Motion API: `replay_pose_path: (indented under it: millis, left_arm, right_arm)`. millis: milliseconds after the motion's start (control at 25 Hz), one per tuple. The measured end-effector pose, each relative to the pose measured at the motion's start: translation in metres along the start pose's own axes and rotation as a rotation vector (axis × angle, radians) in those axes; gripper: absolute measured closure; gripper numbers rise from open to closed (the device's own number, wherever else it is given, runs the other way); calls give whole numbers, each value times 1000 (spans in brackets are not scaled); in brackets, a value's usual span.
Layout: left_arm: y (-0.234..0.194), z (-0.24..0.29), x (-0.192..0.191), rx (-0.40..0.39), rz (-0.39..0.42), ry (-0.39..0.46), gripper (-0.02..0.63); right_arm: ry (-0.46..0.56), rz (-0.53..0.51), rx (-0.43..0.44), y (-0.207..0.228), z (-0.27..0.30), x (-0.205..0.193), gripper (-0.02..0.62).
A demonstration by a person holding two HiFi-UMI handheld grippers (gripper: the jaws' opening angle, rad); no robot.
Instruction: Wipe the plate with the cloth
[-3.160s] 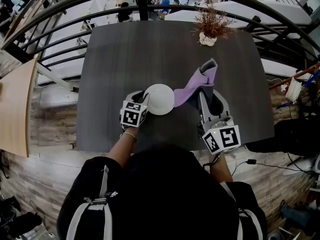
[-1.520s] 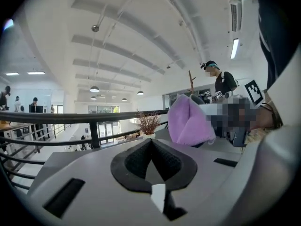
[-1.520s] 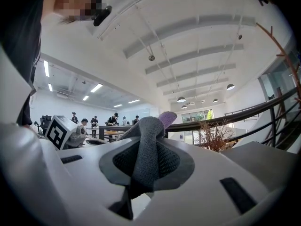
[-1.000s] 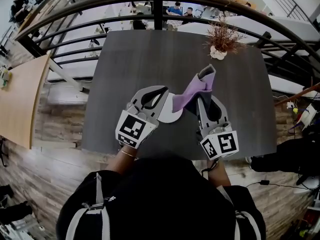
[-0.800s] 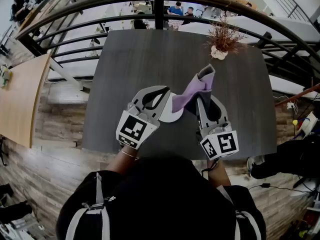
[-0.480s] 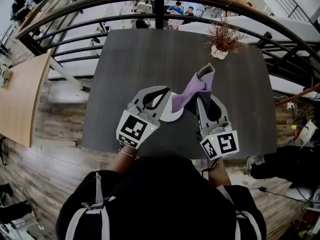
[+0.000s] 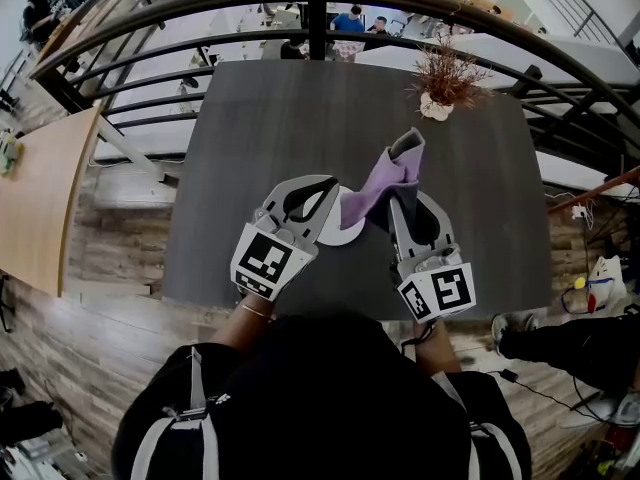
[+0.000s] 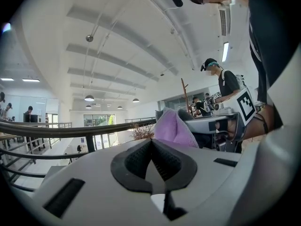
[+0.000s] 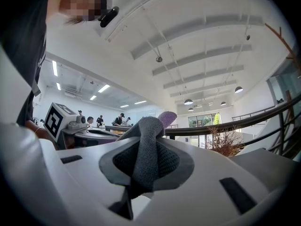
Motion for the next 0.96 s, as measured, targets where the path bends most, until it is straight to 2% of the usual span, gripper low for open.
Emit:
replay_pose_path:
  millis: [960]
  left_arm:
    - [0,-3,0,2,-5,-6,598]
  right_arm:
    - [-10,-6,0,-4,-1,0,534]
Point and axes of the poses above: the fingertips, and each gripper's own axes: z forward along the fingers, y to its right, x out of its top, the point moved 1 cm from there along -z, backward along the fingers, and after that the axes turned 13 degrees about y, right-handed, at the moved point
